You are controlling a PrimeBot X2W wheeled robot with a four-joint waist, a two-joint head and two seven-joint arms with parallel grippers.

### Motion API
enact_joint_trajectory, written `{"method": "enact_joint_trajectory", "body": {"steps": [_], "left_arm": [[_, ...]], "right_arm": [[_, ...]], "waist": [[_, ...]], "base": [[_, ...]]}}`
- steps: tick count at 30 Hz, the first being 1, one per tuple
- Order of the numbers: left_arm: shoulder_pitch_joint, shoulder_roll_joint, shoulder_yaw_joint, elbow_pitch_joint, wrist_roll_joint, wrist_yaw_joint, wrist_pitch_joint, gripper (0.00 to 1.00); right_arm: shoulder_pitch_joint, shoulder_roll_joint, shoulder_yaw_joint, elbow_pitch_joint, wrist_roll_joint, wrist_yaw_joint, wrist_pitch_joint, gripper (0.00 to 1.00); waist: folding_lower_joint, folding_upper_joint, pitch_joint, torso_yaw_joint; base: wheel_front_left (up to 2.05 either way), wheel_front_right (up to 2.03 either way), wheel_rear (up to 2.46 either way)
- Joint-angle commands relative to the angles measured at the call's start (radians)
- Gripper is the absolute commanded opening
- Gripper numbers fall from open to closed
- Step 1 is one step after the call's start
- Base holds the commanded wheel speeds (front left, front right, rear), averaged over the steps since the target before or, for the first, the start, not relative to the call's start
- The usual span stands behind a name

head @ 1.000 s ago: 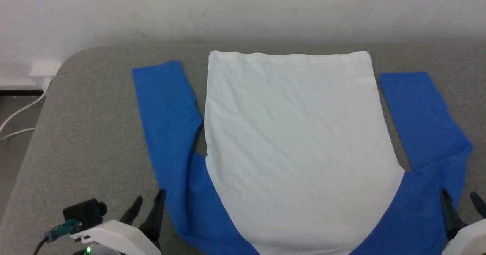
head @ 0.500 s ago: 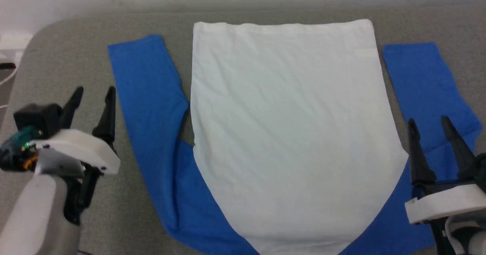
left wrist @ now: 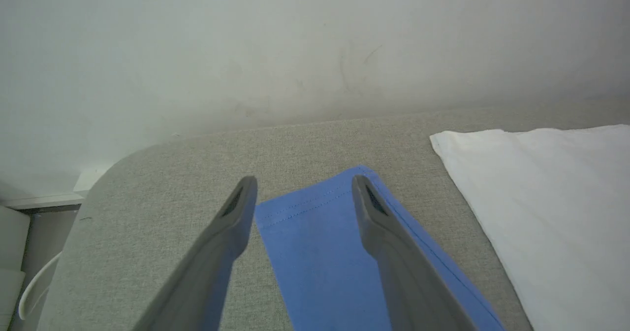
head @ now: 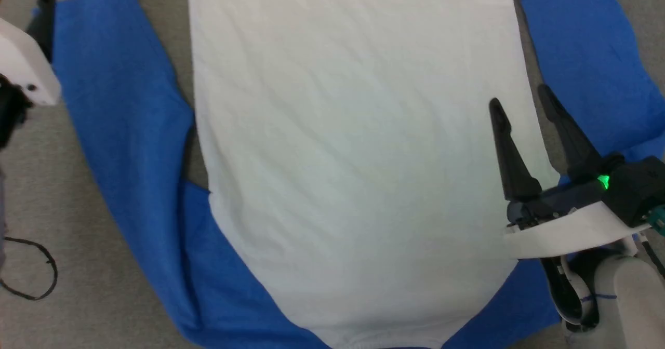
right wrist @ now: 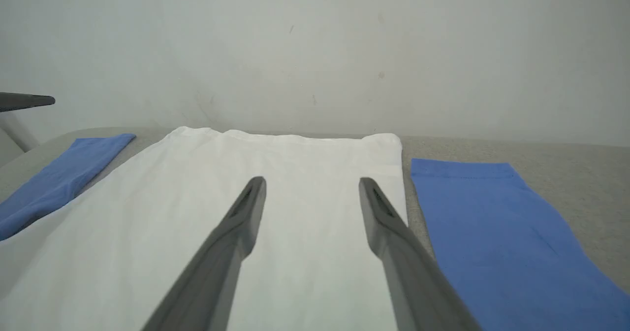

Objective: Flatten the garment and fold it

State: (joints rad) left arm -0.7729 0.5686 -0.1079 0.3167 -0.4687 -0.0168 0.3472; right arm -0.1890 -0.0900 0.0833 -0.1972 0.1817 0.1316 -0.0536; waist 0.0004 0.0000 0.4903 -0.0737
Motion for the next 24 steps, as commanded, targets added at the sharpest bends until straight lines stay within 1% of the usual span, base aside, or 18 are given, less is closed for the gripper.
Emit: {"method": "enact_joint_trajectory", "body": {"steps": [1, 3, 6, 11, 16, 18, 19, 20, 21, 24], "left_arm": [[-0.024, 0.01, 0.009, 0.014, -0.018, 0.008, 0.039, 1.0], [-0.049, 0.025, 0.019, 0.024, -0.038, 0.024, 0.119, 1.0], [-0.071, 0.043, 0.045, 0.031, -0.07, 0.07, 0.232, 1.0], [-0.065, 0.095, 0.073, 0.009, -0.064, 0.168, 0.376, 1.0], [-0.019, 0.116, 0.095, -0.055, -0.058, 0.269, 0.489, 1.0], [0.009, 0.12, 0.102, -0.075, -0.066, 0.297, 0.539, 1.0], [0.024, 0.121, 0.105, -0.085, -0.073, 0.308, 0.565, 0.84], [0.037, 0.121, 0.108, -0.099, -0.081, 0.315, 0.586, 0.3], [0.05, 0.119, 0.116, -0.113, -0.092, 0.324, 0.601, 0.0], [0.082, 0.118, 0.133, -0.156, -0.109, 0.333, 0.611, 0.0]], "right_arm": [[-0.022, -0.001, 0.012, 0.005, 0.01, -0.001, -0.009, 1.0], [-0.04, 0.0, 0.029, 0.012, 0.017, -0.001, -0.02, 1.0], [-0.054, 0.003, 0.05, 0.02, 0.031, -0.001, -0.032, 1.0], [-0.074, 0.006, 0.072, 0.034, 0.054, -0.001, -0.05, 1.0], [-0.087, 0.005, 0.074, 0.051, 0.068, -0.001, -0.065, 1.0], [-0.091, 0.005, 0.075, 0.057, 0.07, -0.001, -0.07, 1.0], [-0.093, 0.005, 0.075, 0.061, 0.071, -0.001, -0.071, 1.0], [-0.094, 0.006, 0.075, 0.064, 0.072, -0.001, -0.073, 1.0], [-0.096, 0.006, 0.074, 0.068, 0.072, -0.001, -0.074, 1.0], [-0.098, 0.008, 0.072, 0.079, 0.073, -0.001, -0.076, 1.0]], "waist": [[-0.0004, 0.0, 0.108, -0.091], [-0.0004, 0.0, 0.128, -0.104], [-0.0004, 0.0, 0.151, -0.12], [-0.0004, 0.0, 0.185, -0.143], [-0.0004, 0.0, 0.206, -0.154], [-0.0004, 0.0, 0.21, -0.156], [-0.0004, 0.0, 0.21, -0.156], [-0.0004, 0.0, 0.211, -0.157], [-0.0004, 0.0, 0.21, -0.157], [-0.0004, 0.0, 0.2, -0.155]], "base": [[0.0, 0.0, 0.0], [0.0, 0.0, 0.0], [0.0, 0.0, 0.0], [0.0, 0.0, 0.0], [0.0, 0.0, 0.0], [0.0, 0.0, 0.0], [0.0, 0.0, 0.0], [0.0, 0.0, 0.0], [0.0, 0.0, 0.0], [0.0, 0.0, 0.0]]}}
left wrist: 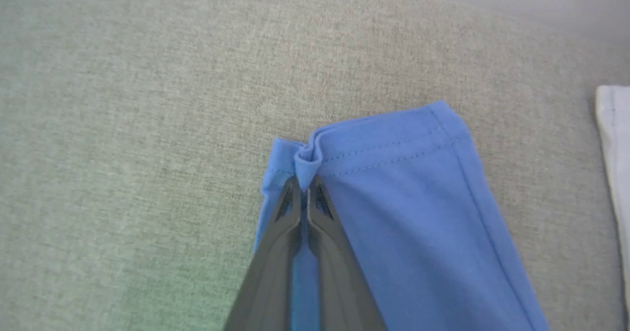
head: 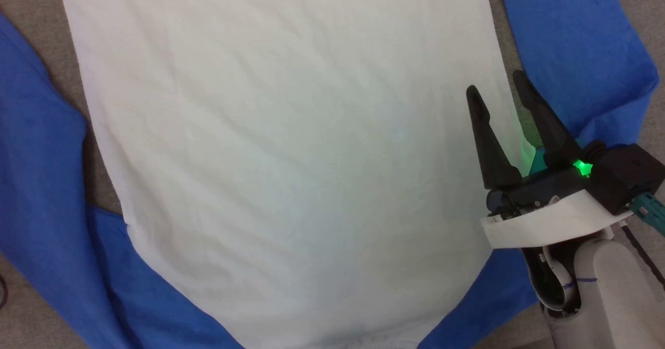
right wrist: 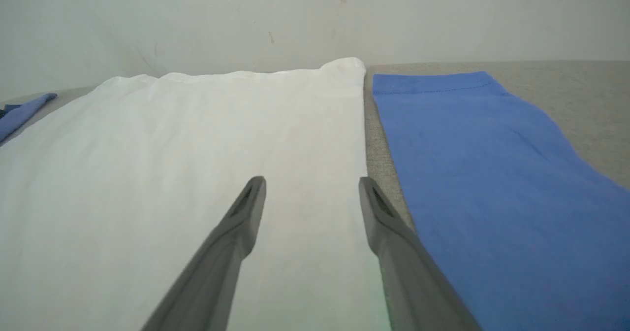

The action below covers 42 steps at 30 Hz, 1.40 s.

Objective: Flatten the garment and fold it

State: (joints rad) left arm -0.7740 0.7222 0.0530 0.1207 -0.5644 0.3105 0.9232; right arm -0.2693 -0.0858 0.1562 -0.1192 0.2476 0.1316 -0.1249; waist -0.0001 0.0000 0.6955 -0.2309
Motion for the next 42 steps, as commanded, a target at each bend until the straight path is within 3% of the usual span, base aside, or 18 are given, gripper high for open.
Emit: {"method": "enact_joint_trajectory", "body": {"steps": [1, 8, 17, 24, 34, 42], "left_arm": [[0.091, -0.038, -0.024, 0.026, -0.016, 0.007, 0.027, 0.0], [0.12, -0.064, 0.007, -0.019, -0.033, -0.037, -0.11, 0.0], [0.194, -0.116, 0.033, -0.035, -0.036, -0.113, -0.357, 0.0], [0.294, -0.15, 0.025, -0.112, -0.043, -0.137, -0.422, 0.0], [0.366, -0.234, -0.141, -0.346, -0.032, -0.175, -0.388, 0.0], [0.339, -0.373, -0.356, -0.427, -0.035, -0.223, -0.371, 0.0]], "right_arm": [[-0.017, 0.004, -0.004, 0.004, 0.007, -0.001, -0.005, 1.0], [-0.004, 0.005, -0.028, 0.015, -0.003, -0.001, -0.004, 1.0], [0.078, 0.006, -0.08, 0.012, -0.02, -0.001, 0.037, 1.0], [0.17, 0.003, -0.124, -0.02, -0.028, -0.001, 0.089, 1.0], [0.27, 0.014, -0.161, -0.088, -0.043, -0.001, 0.157, 1.0], [0.303, 0.022, -0.164, -0.125, -0.046, -0.001, 0.187, 1.0]], "waist": [[0.0001, 0.0, -0.012, 0.005], [0.0001, 0.0, -0.095, 0.037], [0.0001, 0.0, -0.299, 0.113], [0.0001, 0.0, -0.448, 0.164], [0.0001, 0.0, -0.567, 0.212], [0.0001, 0.0, -0.589, 0.219]], "base": [[0.0, 0.0, 0.0], [0.0, 0.0, 0.0], [0.0, 0.0, 0.0], [0.0, 0.0, 0.0], [0.0, 0.0, 0.0], [0.0, 0.0, 0.0]]}}
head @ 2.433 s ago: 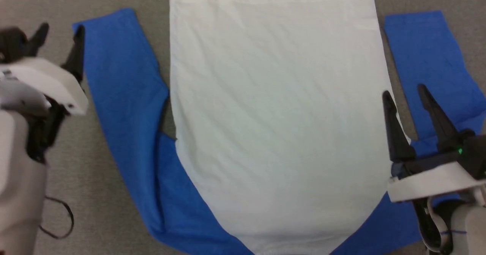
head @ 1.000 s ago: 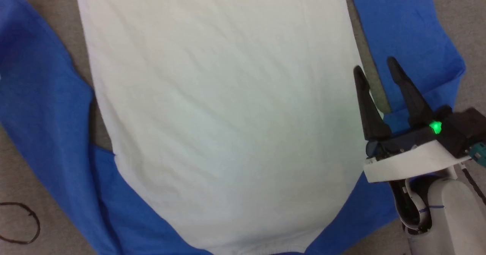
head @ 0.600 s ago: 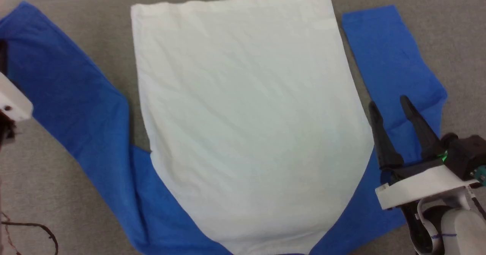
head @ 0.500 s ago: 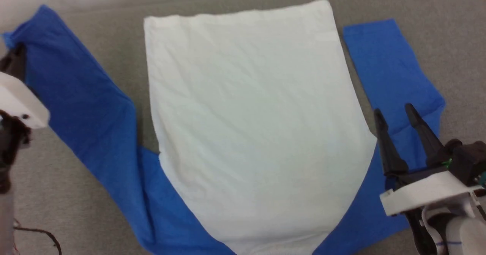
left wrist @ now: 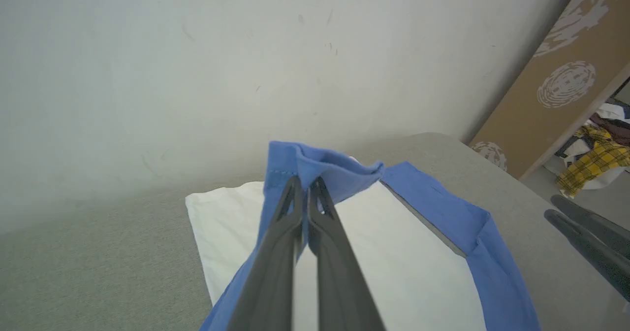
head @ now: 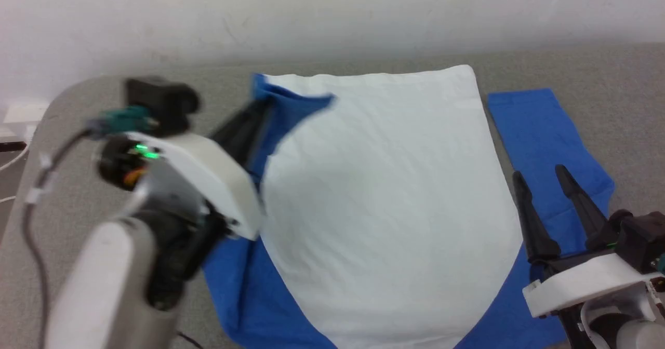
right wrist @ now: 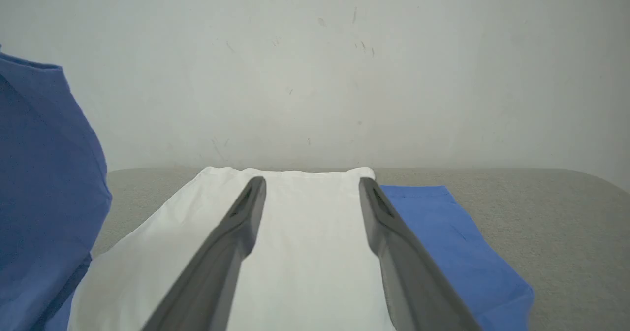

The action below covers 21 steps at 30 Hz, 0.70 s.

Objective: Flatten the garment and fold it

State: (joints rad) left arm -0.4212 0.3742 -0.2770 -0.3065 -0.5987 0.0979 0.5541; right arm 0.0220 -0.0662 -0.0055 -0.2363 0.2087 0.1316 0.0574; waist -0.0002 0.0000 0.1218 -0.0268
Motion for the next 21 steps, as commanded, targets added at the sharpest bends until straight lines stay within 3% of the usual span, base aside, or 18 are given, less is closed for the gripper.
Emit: {"method": "enact_joint_trajectory", "body": {"steps": [1, 6, 11, 21], "left_arm": [[-0.017, -0.049, -0.056, 0.007, -0.001, -0.017, -0.004, 0.0], [-0.033, -0.17, -0.184, 0.104, -0.002, -0.046, -0.038, 0.0], [-0.046, -0.254, -0.275, 0.232, 0.013, -0.065, -0.071, 0.0], [-0.053, -0.317, -0.478, 0.488, 0.032, -0.105, -0.105, 0.0]], "right_arm": [[0.015, 0.003, -0.003, -0.01, -0.007, -0.001, 0.008, 1.0], [0.02, 0.005, -0.011, -0.026, -0.009, -0.001, 0.023, 1.0], [0.017, 0.006, -0.012, -0.031, -0.008, -0.001, 0.029, 1.0], [0.01, 0.009, -0.013, -0.018, -0.002, -0.001, 0.022, 1.0]], "waist": [[0.0002, 0.0, -0.016, 0.014], [0.0002, 0.0, -0.001, 0.005], [0.0002, 0.0, 0.014, -0.01], [0.0002, 0.0, 0.044, -0.06]], "base": [[0.0, 0.0, 0.0], [0.0, 0.0, 0.0], [0.0, 0.0, 0.0], [0.0, 0.0, 0.0]]}}
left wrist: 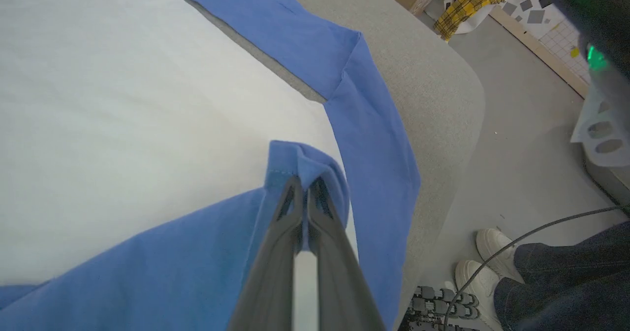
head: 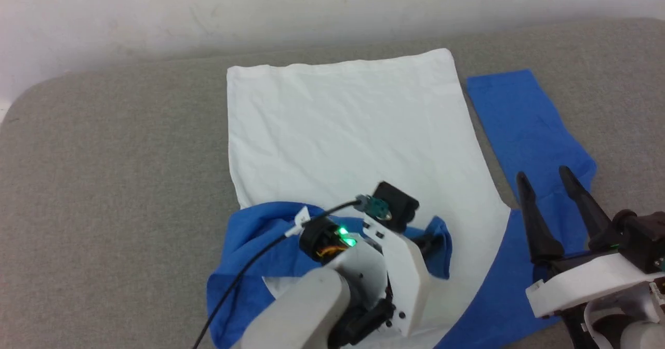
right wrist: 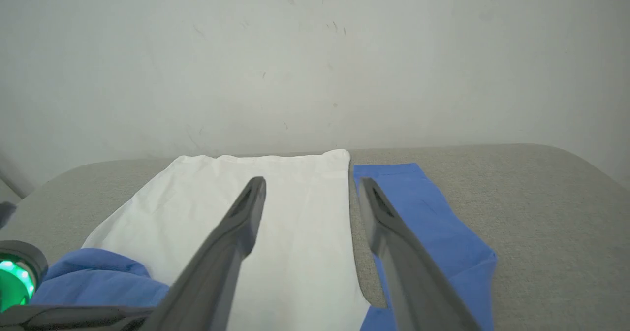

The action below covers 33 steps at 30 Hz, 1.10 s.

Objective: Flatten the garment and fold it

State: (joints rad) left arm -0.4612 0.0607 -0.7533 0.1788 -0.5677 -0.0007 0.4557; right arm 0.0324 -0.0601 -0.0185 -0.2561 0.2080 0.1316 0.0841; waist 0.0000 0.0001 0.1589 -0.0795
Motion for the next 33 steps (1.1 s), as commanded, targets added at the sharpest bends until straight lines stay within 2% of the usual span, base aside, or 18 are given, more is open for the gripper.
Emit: {"method": "enact_joint_trajectory", "body": {"steps": [1, 5, 11, 16, 17, 18, 19, 23, 29, 31, 33], "left_arm": [[-0.015, -0.005, -0.018, 0.019, 0.0, -0.008, -0.01, 0.0], [-0.032, -0.009, -0.082, 0.078, -0.011, -0.013, -0.038, 0.0], [-0.072, -0.01, -0.21, 0.154, -0.075, 0.006, -0.099, 0.0], [-0.088, -0.01, -0.326, 0.245, -0.121, -0.016, -0.103, 0.0], [-0.088, -0.01, -0.34, 0.259, -0.135, -0.018, -0.102, 0.27], [-0.09, -0.01, -0.351, 0.27, -0.147, -0.021, -0.102, 0.95], [-0.094, -0.01, -0.359, 0.276, -0.162, -0.025, -0.104, 1.0], [-0.118, -0.01, -0.345, 0.261, -0.238, -0.032, -0.141, 1.0], [-0.132, -0.01, -0.229, 0.177, -0.351, -0.034, -0.264, 1.0], [-0.129, 0.008, -0.169, 0.148, -0.365, -0.022, -0.327, 1.0], [-0.124, 0.048, -0.104, 0.128, -0.353, 0.011, -0.41, 1.0]], "right_arm": [[-0.001, 0.003, -0.001, 0.003, -0.001, -0.001, -0.006, 1.0], [-0.007, 0.004, 0.0, 0.01, 0.001, -0.001, -0.012, 1.0], [-0.023, 0.006, 0.01, 0.027, 0.005, -0.001, -0.02, 1.0], [-0.031, 0.008, 0.013, 0.043, 0.009, -0.001, -0.029, 1.0], [-0.033, 0.008, 0.013, 0.047, 0.01, -0.001, -0.032, 1.0], [-0.034, 0.008, 0.012, 0.05, 0.01, -0.001, -0.034, 1.0], [-0.035, 0.008, 0.01, 0.053, 0.01, -0.001, -0.035, 1.0], [-0.034, 0.008, 0.005, 0.063, 0.009, -0.001, -0.035, 1.0], [-0.032, 0.004, -0.003, 0.066, 0.006, -0.001, -0.027, 1.0], [-0.034, -0.002, -0.008, 0.065, 0.006, -0.001, -0.022, 1.0], [-0.042, -0.012, -0.013, 0.067, 0.006, -0.001, -0.017, 1.0]], "waist": [[0.0, -0.0001, 0.01, -0.011], [0.0, -0.0001, 0.018, -0.021], [0.0, -0.0001, 0.03, -0.039], [0.0, -0.0001, 0.039, -0.047], [0.0, -0.0001, 0.04, -0.048], [0.0, -0.0001, 0.041, -0.047], [0.0, -0.0001, 0.042, -0.045], [0.0, -0.0001, 0.04, -0.027], [0.0, -0.0001, 0.026, 0.008], [0.0, -0.0001, 0.023, 0.018], [0.0, -0.0001, 0.022, 0.026]], "base": [[0.0, 0.0, 0.0], [0.0, 0.0, 0.0], [0.0, 0.0, 0.0], [0.0, 0.0, 0.0], [0.0, 0.0, 0.0], [0.0, 0.0, 0.0], [0.0, 0.0, 0.0], [0.0, 0.0, 0.0], [0.0, 0.0, 0.0], [0.0, 0.0, 0.0], [0.0, 0.0, 0.0]]}}
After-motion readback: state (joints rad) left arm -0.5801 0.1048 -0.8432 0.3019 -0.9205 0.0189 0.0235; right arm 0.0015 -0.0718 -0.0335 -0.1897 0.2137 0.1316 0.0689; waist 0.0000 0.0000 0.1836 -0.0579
